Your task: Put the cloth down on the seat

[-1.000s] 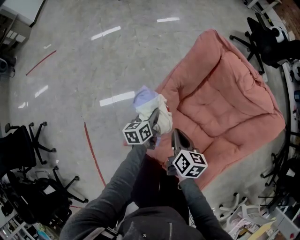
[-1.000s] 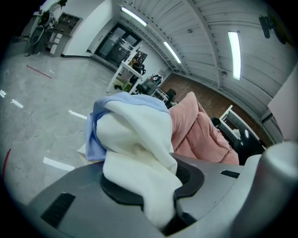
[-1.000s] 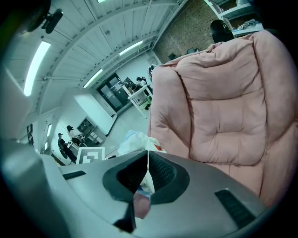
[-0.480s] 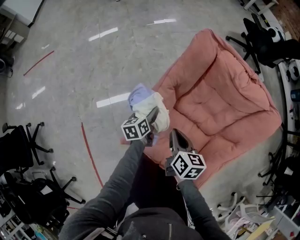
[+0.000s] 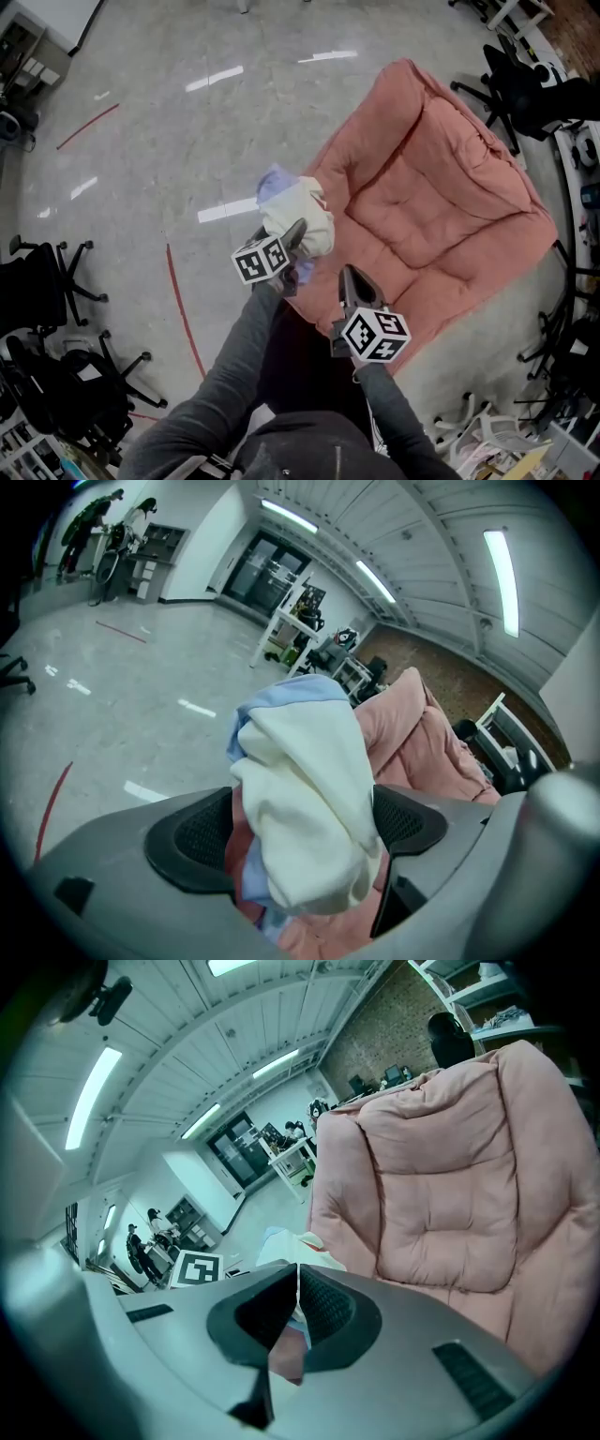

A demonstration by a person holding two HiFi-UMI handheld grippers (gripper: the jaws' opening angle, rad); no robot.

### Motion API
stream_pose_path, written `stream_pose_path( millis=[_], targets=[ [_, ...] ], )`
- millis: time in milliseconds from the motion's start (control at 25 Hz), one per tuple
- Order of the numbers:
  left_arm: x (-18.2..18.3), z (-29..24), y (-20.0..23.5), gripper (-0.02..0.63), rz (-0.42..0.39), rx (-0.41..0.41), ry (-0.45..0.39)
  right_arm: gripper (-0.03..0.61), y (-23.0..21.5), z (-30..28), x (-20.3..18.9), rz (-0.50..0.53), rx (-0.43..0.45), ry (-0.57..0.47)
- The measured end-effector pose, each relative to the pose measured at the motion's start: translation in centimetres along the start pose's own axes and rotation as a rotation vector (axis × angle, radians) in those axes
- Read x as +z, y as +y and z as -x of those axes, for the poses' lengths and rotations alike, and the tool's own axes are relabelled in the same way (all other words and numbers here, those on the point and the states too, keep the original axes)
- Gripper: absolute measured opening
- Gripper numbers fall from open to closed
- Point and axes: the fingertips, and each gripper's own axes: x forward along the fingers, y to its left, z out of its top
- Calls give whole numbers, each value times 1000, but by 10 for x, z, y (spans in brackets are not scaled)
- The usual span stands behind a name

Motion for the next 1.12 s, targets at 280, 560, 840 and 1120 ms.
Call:
stream_pose_path(
  millis=[280, 560, 840, 1120],
  targets=[
    [-28, 30, -15, 459, 29, -59, 26, 12, 6, 20, -5, 7, 15, -16],
    [-60, 63, -29, 459, 7, -95, 80, 14, 8, 38, -14, -11, 1, -30],
    [-62, 99, -67, 457, -156, -187, 91, 14, 6, 62, -17, -12, -25, -55],
    [-58, 130, -120, 457, -345, -330, 80, 13, 2, 87, -19, -37, -67, -93]
  ],
)
